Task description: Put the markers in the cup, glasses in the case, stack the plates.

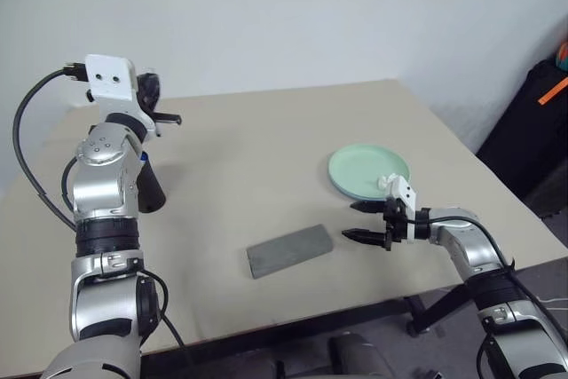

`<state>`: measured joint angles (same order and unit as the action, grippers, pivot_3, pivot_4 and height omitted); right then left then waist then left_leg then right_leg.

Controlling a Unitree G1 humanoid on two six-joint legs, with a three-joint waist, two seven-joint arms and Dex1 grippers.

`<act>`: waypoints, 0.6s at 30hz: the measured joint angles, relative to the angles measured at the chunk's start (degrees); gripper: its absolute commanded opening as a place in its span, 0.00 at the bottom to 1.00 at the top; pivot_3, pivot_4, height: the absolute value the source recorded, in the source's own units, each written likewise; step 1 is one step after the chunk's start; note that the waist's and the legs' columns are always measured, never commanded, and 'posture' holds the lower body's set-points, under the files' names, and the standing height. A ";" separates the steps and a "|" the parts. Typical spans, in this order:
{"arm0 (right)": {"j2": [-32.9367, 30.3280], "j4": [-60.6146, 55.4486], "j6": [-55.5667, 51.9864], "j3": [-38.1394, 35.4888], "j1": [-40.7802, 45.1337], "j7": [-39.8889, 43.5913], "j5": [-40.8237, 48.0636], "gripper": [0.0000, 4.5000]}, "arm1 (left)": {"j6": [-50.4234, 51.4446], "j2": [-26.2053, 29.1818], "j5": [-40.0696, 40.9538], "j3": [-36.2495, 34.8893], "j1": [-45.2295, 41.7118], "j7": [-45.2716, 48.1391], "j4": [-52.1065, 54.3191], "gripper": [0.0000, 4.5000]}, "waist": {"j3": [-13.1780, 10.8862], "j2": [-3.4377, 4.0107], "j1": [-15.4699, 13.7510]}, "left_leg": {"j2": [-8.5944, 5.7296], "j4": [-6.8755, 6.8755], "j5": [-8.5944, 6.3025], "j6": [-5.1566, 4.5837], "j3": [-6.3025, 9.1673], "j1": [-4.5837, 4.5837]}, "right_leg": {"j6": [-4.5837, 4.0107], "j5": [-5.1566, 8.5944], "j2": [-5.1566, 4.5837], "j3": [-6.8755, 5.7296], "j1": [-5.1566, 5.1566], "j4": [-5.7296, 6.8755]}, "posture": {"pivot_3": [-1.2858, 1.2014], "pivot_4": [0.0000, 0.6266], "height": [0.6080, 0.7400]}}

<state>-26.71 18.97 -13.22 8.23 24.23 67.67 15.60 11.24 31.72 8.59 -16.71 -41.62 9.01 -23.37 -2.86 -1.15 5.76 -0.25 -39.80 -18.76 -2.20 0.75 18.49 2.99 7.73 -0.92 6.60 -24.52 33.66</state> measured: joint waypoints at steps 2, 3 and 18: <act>0.00 0.00 0.07 0.00 -0.01 -0.10 -0.01 0.96 | -2.38 0.71 -1.19 -0.72 -0.03 -2.90 -2.64 0.01 | 0.00 0.00 0.00 | 0.01 0.00 0.00 0.00 0.02 0.01 | 0.00 0.00 0.00 -0.02 -0.01 0.01 | 0.52 0.00 1.00; 0.00 0.00 0.11 0.00 -0.01 -0.14 -0.01 0.96 | -3.32 1.26 -1.58 -0.79 -0.02 -3.76 -3.57 0.01 | 0.00 0.00 -0.01 | 0.01 0.00 0.00 0.00 0.03 0.01 | 0.00 0.00 0.00 -0.03 -0.01 0.01 | 0.52 0.00 1.00; 0.01 0.00 0.24 -0.01 -0.18 -0.31 -0.03 0.96 | -8.16 3.72 -6.61 -0.51 5.81 -8.14 -3.70 0.01 | 0.02 -0.03 -0.04 | 0.02 0.00 0.00 0.00 0.04 0.01 | 0.00 -0.01 -0.02 -0.07 0.00 0.03 | 0.52 0.00 1.00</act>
<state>-26.71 18.97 -12.98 8.22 24.06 67.35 15.57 3.08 35.44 1.98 -17.22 -35.82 0.87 -27.06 -2.84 -1.18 5.71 -0.23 -39.81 -18.76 -2.20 0.79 18.50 2.99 7.72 -0.95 6.53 -24.52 33.69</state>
